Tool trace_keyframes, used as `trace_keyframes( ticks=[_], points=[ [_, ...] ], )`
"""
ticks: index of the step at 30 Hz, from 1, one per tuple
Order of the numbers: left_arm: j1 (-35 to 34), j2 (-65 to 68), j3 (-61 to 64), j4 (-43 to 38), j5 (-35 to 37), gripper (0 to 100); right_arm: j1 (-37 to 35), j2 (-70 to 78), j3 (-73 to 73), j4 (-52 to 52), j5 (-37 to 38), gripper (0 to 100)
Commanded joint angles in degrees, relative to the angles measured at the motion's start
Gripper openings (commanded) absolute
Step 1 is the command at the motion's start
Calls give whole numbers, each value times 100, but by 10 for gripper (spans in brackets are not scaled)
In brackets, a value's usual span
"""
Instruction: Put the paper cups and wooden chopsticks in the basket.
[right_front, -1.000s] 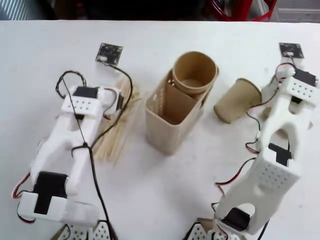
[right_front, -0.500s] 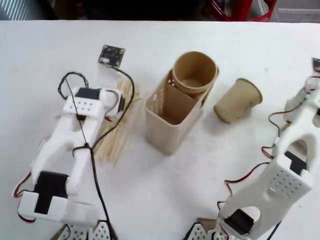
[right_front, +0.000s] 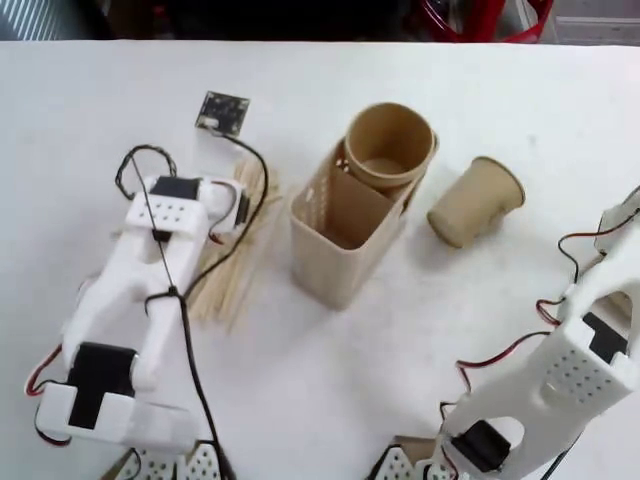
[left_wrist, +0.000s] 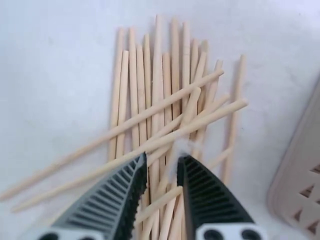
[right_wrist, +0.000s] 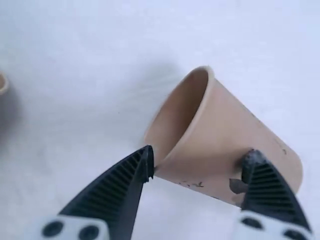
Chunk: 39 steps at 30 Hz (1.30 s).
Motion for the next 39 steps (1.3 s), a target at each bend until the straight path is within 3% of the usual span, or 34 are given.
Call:
trace_keyframes(
  ticks=[1, 14, 23, 30, 39],
  points=[
    [66, -198, -35, -97, 62, 118, 75, -277, -176, 92, -18, 272],
    [66, -207, -44, -97, 62, 118, 84, 752, -176, -215, 26, 275],
    [66, -207, -44, -97, 62, 118, 84, 848, -123, -198, 659, 269],
    [66, -215, -53, -97, 62, 118, 286, 848, -176, -277, 809, 17],
    [66, -215, -44, -97, 62, 118, 233, -259, -176, 347, 510, 16]
  ],
)
